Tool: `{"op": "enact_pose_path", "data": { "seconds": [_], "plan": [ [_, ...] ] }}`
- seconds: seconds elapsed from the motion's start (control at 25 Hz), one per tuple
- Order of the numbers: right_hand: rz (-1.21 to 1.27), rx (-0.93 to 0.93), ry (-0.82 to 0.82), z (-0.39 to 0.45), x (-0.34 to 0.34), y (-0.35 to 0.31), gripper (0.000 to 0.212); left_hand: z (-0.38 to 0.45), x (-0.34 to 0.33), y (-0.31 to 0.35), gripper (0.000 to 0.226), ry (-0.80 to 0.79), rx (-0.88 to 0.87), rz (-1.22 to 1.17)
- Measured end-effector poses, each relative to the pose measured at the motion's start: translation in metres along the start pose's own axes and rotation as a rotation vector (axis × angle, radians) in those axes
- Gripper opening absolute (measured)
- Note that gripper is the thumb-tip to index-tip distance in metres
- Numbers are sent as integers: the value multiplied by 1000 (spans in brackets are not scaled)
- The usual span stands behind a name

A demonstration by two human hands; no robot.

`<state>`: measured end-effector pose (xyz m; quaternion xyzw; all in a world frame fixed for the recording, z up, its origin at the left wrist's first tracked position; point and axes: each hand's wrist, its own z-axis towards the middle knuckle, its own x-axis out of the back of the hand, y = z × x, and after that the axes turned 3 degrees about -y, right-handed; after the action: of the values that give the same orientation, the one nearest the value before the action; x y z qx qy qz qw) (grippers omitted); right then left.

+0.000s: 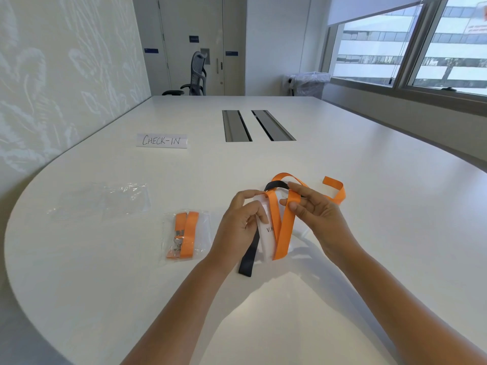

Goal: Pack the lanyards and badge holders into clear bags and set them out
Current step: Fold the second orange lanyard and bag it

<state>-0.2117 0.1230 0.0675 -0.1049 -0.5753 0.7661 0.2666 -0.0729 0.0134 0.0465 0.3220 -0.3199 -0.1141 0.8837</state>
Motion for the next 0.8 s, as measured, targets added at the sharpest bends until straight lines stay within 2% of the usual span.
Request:
{"op": "enact_pose_path", "data": {
  "seconds": [0.16, 0.24, 0.48, 0.64, 0.8],
  "plan": [
    [-24, -15, 49, 2, 0, 4, 61, 2, -2, 0, 38, -34, 119, -145],
    [-23, -25, 85, 3, 1, 7, 62, 3, -4, 1, 38, -46, 198, -218],
    [39, -36, 82, 1, 1, 4, 34, -2, -9, 11, 25, -85, 332, -448],
    [-26, -44, 145, 2, -5, 9, 10, -2, -16, 13, 2, -111, 322, -358],
    [31, -79, 150, 1, -19, 12, 4, 0, -18, 10, 11, -79, 371, -299]
  ]
}}
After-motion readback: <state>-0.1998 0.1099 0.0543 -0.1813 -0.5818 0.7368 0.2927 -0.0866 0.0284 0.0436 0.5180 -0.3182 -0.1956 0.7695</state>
